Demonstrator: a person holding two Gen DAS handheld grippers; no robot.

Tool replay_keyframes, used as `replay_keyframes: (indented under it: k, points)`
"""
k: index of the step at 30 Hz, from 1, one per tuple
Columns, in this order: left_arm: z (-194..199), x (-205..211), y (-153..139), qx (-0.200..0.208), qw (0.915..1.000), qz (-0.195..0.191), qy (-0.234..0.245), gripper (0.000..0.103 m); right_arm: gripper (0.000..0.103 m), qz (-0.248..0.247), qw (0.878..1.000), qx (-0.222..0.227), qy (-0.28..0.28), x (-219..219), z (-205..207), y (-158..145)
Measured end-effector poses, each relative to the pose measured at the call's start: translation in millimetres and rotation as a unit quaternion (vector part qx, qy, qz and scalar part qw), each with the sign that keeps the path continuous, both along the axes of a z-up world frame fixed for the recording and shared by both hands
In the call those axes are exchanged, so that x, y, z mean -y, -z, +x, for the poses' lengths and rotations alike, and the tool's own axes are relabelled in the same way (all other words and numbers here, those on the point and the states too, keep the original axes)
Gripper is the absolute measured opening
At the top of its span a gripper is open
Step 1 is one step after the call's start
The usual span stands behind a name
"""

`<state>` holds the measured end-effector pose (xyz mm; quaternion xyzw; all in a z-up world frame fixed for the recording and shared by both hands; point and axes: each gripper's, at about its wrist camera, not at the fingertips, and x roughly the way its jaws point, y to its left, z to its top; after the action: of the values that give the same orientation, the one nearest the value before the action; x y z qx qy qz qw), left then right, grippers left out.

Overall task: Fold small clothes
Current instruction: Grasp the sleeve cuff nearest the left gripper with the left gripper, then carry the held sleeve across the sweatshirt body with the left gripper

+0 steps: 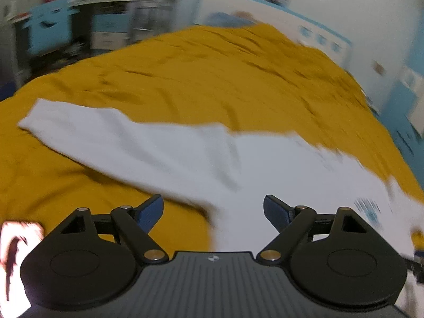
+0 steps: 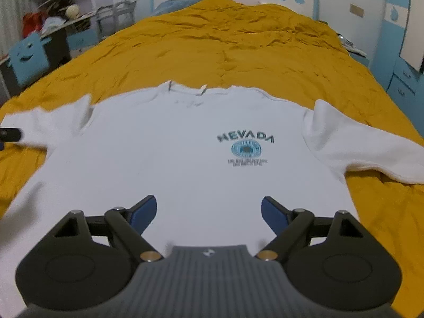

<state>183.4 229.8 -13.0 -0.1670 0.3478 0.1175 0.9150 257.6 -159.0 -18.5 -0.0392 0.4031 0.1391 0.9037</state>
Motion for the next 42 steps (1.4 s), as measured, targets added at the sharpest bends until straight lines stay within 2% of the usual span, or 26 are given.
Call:
replay_keyframes:
  k: [3, 8, 13, 17, 18, 19, 20, 22, 23, 24, 25, 30, 33, 35, 39, 42]
  points:
    - [9.4, -59.5, -1.5, 0.004, 0.9987, -0.019, -0.047, 0.099, 0.07, 0.007, 1.0, -0.005, 0.009, -4.7, 22.6, 5.6]
    - [17.2, -155.6, 2.1, -0.013, 0.9913, -0.028, -0.128, 0.098, 0.062, 0.002, 1.0, -0.007, 0.005, -15.9, 45.0, 16.2]
    - [16.3, -228.0, 14.0, -0.031, 0.9736, -0.029, -0.224, 0.098, 0.063, -0.005, 1.0, -0.019, 0.001, -28.7, 59.7, 27.8]
    - [19.2, -266.1, 36.0, -0.049, 0.9613, -0.057, -0.265, 0.098, 0.063, -0.011, 1.0, -0.025, -0.003, -44.4, 66.9, 33.8]
    - [20.9, -272.8, 42.7, -0.054, 0.9588, -0.069, -0.27, 0.093, 0.063, -0.013, 1.0, -0.025, -0.005, -49.1, 67.6, 34.7]
    - [22.6, -278.4, 48.7, -0.061, 0.9569, -0.081, -0.272, 0.081, 0.063, -0.015, 1.0, -0.025, -0.008, -53.4, 67.7, 35.4]
    - [22.4, -282.9, 52.5, -0.061, 0.9556, -0.088, -0.275, 0.072, 0.063, -0.017, 0.999, -0.025, -0.012, -58.0, 67.8, 36.0]
    - [20.0, -292.0, 54.0, -0.046, 0.9543, -0.099, -0.278, 0.041, 0.063, -0.021, 0.999, -0.026, -0.021, -67.4, 67.5, 37.0]
    - [20.2, -291.0, 52.2, -0.035, 0.955, -0.106, -0.275, 0.031, 0.063, -0.025, 0.999, -0.026, -0.027, -72.0, 67.2, 37.5]
    - [22.2, -295.9, 50.2, -0.024, 0.9574, -0.111, -0.265, 0.013, 0.063, -0.029, 0.999, -0.025, -0.032, -76.4, 66.9, 38.0]
    - [21.4, -293.6, 45.6, -0.017, 0.9602, -0.109, -0.257, 0.011, 0.063, -0.033, 0.999, -0.024, -0.036, -80.3, 66.7, 38.5]
    - [27.1, -248.2, -2.0, 0.025, 0.9806, -0.021, -0.193, 0.009, 0.063, -0.03, 0.998, -0.027, -0.042, -88.4, 64.9, 39.0]
    - [33.8, -197.5, -39.9, 0.041, 0.9882, 0.052, -0.138, 0.009, 0.063, -0.033, 0.998, -0.025, -0.047, -91.4, 61.9, 36.6]
    - [37.6, -155.0, -60.7, 0.049, 0.9899, 0.094, -0.094, 0.009, 0.063, -0.036, 0.998, -0.026, -0.046, -91.3, 59.9, 35.4]
    - [42.4, -58.6, -85.7, 0.054, 0.988, 0.144, -0.002, 0.009, 0.063, -0.028, 0.999, -0.028, -0.037, -87.8, 57.3, 30.9]
    - [47.0, 5.0, -90.1, 0.054, 0.9862, 0.143, 0.063, 0.009, 0.063, -0.022, 0.999, -0.019, -0.028, -83.9, 54.2, 25.5]
